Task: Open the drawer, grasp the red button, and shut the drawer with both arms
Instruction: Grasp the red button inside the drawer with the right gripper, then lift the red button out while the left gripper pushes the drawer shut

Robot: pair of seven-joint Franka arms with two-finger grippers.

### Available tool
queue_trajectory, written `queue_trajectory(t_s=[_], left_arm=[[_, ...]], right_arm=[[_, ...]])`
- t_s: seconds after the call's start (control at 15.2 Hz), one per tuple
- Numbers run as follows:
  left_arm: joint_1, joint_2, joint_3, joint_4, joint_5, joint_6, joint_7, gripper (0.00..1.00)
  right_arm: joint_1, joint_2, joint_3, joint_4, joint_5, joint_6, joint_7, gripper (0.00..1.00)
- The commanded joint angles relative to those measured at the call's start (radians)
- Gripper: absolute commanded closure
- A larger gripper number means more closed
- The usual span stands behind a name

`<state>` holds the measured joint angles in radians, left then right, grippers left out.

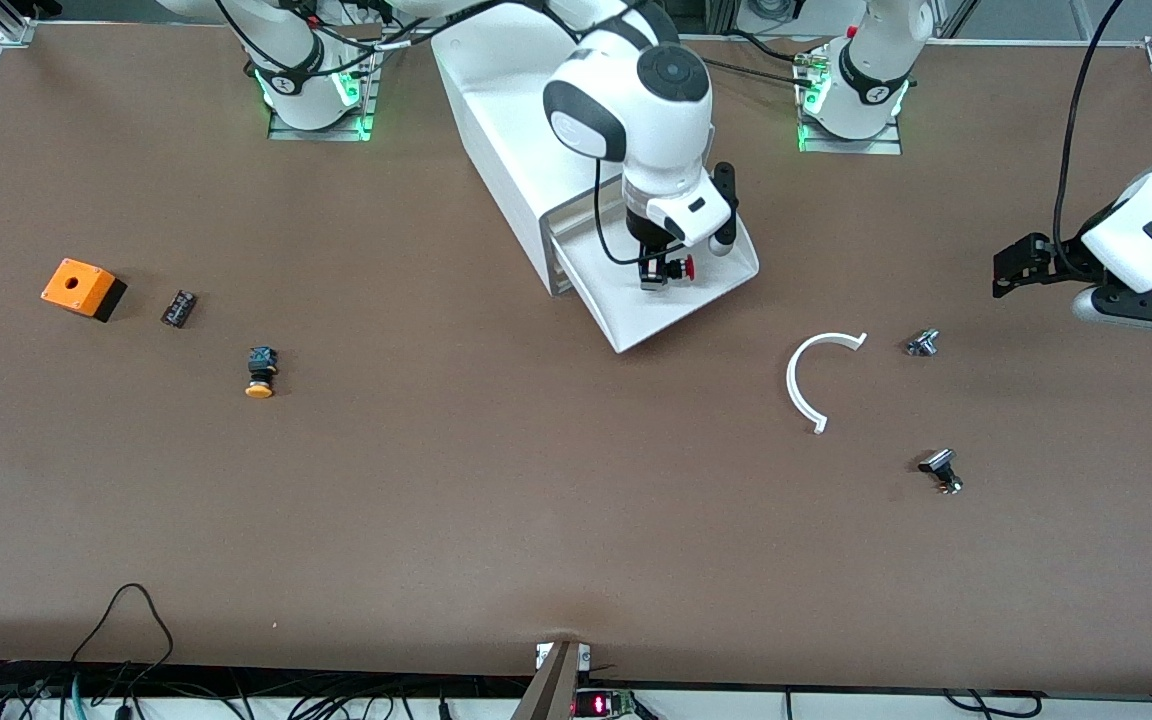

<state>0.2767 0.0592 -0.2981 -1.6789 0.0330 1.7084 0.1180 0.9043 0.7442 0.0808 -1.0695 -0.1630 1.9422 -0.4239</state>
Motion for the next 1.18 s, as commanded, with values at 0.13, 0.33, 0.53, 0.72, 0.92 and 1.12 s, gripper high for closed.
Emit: queue_trajectory(t_s=[0.13,0.33,0.53,0.72,0.92,1.12], left_arm=[[-0.04,0.054,-0.007,0.028,-0.007,0.02,-0.113,0.0],[-0.085,0.117,-0.03,-0.008,-0.034,0.114,-0.256,0.0],[-0.151,0.163,-0.075,-0.109,-0.035,0.317,-0.478,0.0],[-0.232,0.209,-0.081,-0.237,-0.031,0.578,-0.667,0.0],[-0.286,0.237,-0.081,-0.355,-0.031,0.765,-0.8,0.0],[-0.327,0.251,-0.081,-0.395,-0.033,0.797,-0.882,0.0]], right_arm=[[-0.067,-0.164,-0.051,-0.059,-0.006,-0.031,0.153,0.75],[-0.157,-0.242,-0.079,-0.134,0.002,-0.022,0.221,0.75],[-0.289,-0.282,-0.082,-0.152,0.042,-0.008,0.263,0.75],[-0.439,-0.354,-0.082,-0.323,0.053,0.026,0.358,0.75],[-0.572,-0.428,-0.082,-0.53,0.066,0.093,0.427,0.75],[-0.654,-0.451,-0.082,-0.647,0.066,0.103,0.574,0.75]])
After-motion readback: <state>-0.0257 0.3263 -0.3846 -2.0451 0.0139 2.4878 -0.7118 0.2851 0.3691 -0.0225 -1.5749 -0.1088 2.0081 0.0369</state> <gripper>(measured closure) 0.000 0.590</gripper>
